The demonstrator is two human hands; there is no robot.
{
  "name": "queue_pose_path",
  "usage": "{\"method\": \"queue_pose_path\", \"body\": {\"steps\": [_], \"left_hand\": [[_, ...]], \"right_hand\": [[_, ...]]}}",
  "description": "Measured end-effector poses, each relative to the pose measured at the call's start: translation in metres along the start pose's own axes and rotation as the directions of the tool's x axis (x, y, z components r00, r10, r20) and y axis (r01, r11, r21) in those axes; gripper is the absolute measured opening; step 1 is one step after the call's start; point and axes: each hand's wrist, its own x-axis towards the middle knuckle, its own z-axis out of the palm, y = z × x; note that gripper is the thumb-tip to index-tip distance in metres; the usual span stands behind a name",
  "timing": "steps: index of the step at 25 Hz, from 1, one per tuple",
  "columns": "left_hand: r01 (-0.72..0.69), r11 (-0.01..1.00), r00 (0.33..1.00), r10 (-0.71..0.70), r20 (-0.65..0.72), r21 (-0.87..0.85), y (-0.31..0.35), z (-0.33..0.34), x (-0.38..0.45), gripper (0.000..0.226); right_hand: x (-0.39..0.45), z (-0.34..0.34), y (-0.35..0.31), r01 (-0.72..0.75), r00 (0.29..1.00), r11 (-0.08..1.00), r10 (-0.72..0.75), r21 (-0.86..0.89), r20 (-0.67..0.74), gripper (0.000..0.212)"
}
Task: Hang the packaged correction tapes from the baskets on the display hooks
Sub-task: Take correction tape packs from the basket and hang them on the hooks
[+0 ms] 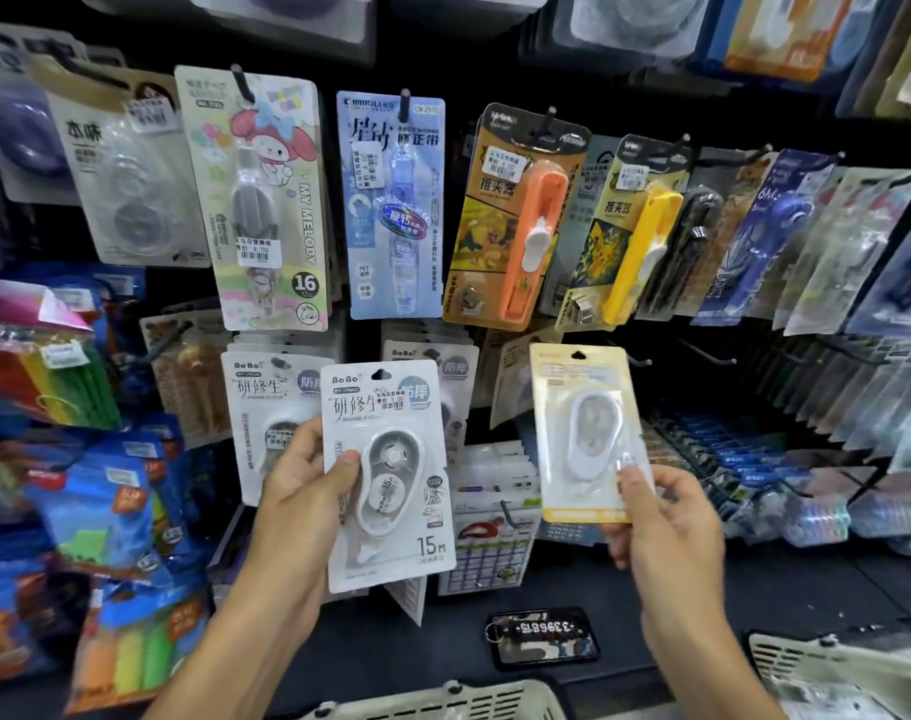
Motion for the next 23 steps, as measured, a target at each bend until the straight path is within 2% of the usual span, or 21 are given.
{"method": "queue_pose_path", "body": {"steps": [2, 6, 9, 11, 14, 19, 21, 23], "left_hand": [[0.004, 1.0, 1.0, -0.004, -0.006, -0.001, 0.001, 0.0, 0.001, 0.035], [-0.002, 0.999, 1.0, 0.003, -0.015, 0.033, -0.001, 0.003, -0.001, 0.035], [-0.005, 0.999, 1.0, 0.006, -0.023, 0.049, -0.001, 0.003, -0.002, 0.035], [-0.011, 0.999, 1.0, 0.012, -0.023, 0.044, -0.001, 0.003, -0.003, 0.035], [-0.015, 0.999, 0.999, 0.017, -0.03, 0.048, -0.001, 0.004, -0.004, 0.034], [-0.021, 1.0, 1.0, 0.021, -0.022, 0.012, 0.0, 0.008, -0.005, 0.034], [-0.031, 1.0, 0.999, 0.031, -0.026, -0.003, 0.001, 0.009, -0.004, 0.033], [-0.038, 0.999, 0.999, 0.039, -0.029, 0.005, -0.001, 0.01, -0.005, 0.032]], "right_hand": [[0.004, -0.009, 0.003, 0.024, 0.998, 0.999, -0.026, -0.036, -0.06, 0.013], [-0.005, -0.008, 0.002, 0.007, 0.998, 1.0, -0.006, -0.014, 0.066, 0.01], [-0.004, -0.004, -0.001, -0.055, 0.998, 0.998, 0.056, 0.016, -0.013, 0.011], [-0.003, -0.005, -0.006, -0.027, 0.998, 1.0, 0.026, -0.014, -0.057, 0.012], [-0.004, -0.004, -0.013, -0.008, 0.999, 1.0, 0.007, -0.018, -0.031, 0.011], [-0.007, 0.002, -0.017, -0.119, 0.993, 0.993, 0.119, 0.026, 0.0, 0.008], [-0.01, 0.006, -0.014, -0.266, 0.963, 0.962, 0.261, 0.069, 0.073, 0.031], [-0.023, 0.017, -0.012, -0.334, 0.922, 0.942, 0.328, -0.003, 0.207, 0.043]]}}
